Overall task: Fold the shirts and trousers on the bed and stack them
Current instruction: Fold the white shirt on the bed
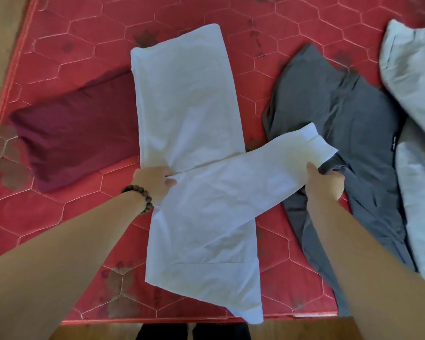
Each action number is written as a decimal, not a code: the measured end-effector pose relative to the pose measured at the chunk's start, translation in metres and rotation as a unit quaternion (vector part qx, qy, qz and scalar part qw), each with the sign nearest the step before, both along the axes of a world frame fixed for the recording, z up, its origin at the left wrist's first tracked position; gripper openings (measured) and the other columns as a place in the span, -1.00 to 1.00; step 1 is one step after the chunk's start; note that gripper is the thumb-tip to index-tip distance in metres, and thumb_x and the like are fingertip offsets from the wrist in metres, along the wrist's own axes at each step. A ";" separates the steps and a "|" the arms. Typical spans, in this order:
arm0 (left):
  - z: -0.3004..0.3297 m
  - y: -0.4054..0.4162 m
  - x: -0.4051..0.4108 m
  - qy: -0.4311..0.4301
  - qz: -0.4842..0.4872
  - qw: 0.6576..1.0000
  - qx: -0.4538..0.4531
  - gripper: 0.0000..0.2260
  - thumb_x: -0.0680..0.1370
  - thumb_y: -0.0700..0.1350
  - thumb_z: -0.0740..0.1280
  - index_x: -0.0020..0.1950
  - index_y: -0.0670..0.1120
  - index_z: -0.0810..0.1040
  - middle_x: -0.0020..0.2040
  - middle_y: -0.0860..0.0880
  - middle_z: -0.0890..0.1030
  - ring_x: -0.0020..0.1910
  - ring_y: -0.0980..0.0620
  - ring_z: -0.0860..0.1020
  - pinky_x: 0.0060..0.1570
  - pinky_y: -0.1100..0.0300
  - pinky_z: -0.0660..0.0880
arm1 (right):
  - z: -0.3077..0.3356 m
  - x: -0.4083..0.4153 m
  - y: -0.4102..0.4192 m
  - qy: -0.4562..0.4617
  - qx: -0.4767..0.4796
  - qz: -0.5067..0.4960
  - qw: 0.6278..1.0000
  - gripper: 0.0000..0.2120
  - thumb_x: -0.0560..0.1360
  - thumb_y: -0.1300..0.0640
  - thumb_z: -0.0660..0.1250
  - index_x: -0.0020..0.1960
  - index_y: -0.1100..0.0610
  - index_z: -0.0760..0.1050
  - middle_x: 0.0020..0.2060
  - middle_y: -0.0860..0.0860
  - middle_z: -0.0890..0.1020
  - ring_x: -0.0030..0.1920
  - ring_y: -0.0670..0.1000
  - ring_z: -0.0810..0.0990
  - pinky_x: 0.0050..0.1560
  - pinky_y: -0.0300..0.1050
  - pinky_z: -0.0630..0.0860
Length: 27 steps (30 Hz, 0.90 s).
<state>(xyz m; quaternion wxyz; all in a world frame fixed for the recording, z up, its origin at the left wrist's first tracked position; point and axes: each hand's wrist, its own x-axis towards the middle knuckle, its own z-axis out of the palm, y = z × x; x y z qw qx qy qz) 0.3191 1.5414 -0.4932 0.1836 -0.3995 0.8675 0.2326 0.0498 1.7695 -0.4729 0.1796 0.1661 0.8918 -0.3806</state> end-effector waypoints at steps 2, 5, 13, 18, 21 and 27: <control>0.000 0.000 0.003 0.054 0.020 0.997 0.049 -0.86 0.60 -0.04 0.26 0.03 -0.08 0.55 -0.12 -0.03 0.58 -0.07 -0.09 0.54 -0.01 0.09 0.43 | 0.002 -0.027 -0.011 -0.120 -0.058 -0.079 0.988 -0.69 0.43 -0.07 0.44 -0.07 0.11 0.42 0.01 0.03 0.53 -0.03 0.09 0.51 -0.04 -0.08 0.50; 0.003 -0.005 0.005 0.087 0.024 0.989 0.114 -0.82 0.57 -0.08 0.31 -0.23 -0.02 0.46 -0.29 0.01 0.50 -0.26 -0.06 0.51 -0.29 0.17 0.36 | -0.003 -0.043 -0.012 -0.222 -0.067 -0.047 0.972 -0.51 0.35 -0.11 0.51 0.19 0.04 0.47 0.10 -0.05 0.58 -0.06 0.04 0.53 -0.29 -0.10 0.43; 0.001 0.002 -0.010 0.005 0.036 0.999 0.002 -0.78 0.58 0.07 0.26 -0.13 -0.06 0.44 -0.25 0.00 0.52 -0.24 -0.07 0.52 -0.29 0.14 0.38 | -0.007 -0.073 -0.007 -0.074 -0.007 0.033 0.997 -0.79 0.45 0.09 0.43 0.02 0.12 0.48 -0.13 0.03 0.56 -0.05 0.16 0.61 -0.02 0.13 0.62; -0.008 0.045 -0.014 0.113 0.020 0.961 -0.251 -0.85 0.44 -0.21 0.39 -0.01 -0.16 0.52 -0.07 -0.15 0.49 -0.12 -0.16 0.46 -0.13 -0.04 0.39 | -0.006 -0.081 -0.008 -0.053 0.050 0.054 0.996 -0.72 0.45 0.05 0.41 0.07 0.18 0.48 -0.13 0.06 0.55 -0.05 0.18 0.62 0.07 0.11 0.59; -0.022 0.075 -0.002 0.162 -0.028 0.960 -0.228 -0.67 0.25 -0.40 0.43 -0.05 -0.15 0.56 -0.08 -0.12 0.50 -0.09 -0.13 0.43 -0.09 0.01 0.38 | -0.007 -0.086 -0.002 -0.021 0.074 0.075 0.994 -0.82 0.46 0.06 0.39 -0.15 0.17 0.48 -0.29 0.06 0.55 -0.08 0.22 0.63 0.04 0.14 0.59; -0.048 0.107 0.033 0.107 -0.109 0.967 -0.203 -0.58 0.57 -0.11 0.11 0.41 -0.19 0.41 0.38 -0.21 0.42 0.38 -0.22 0.38 0.40 -0.12 0.24 | 0.001 -0.084 0.004 0.114 0.171 0.168 0.964 -0.46 0.42 -0.01 0.41 0.26 0.25 0.34 0.23 0.20 0.45 0.25 0.25 0.42 0.16 0.11 0.39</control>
